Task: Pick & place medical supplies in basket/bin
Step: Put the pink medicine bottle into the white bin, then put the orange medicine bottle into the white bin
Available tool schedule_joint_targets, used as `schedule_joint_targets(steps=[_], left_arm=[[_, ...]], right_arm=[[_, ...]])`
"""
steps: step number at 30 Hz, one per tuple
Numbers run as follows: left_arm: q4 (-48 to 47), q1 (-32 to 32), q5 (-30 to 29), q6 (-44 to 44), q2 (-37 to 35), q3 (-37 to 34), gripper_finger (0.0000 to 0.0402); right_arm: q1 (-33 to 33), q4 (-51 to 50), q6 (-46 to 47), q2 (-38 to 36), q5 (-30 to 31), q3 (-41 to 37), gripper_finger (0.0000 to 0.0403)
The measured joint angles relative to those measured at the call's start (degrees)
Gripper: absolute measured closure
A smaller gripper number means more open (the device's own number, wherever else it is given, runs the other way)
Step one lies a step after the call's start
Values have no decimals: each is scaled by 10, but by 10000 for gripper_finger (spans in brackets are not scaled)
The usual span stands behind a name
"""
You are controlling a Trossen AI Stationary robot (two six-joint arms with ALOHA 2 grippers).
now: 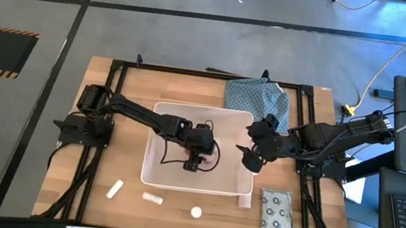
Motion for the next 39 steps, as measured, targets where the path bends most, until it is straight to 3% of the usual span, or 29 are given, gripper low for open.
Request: schedule_joint_targets(steps=[18, 24, 28, 39], left_arm=[[-4, 0, -38, 7, -1, 0, 178], [-19, 0, -98, 21, -5, 0, 178], [-21, 0, -134, 35, -28, 0, 178], [-51, 0, -136, 35, -138, 0, 178]], right_arm=[[0, -7, 2, 0, 0, 0, 42], [0, -7, 2, 0, 0, 0, 42], [0, -7, 2, 0, 0, 0, 42], [1, -11, 4, 0, -3, 0, 42]])
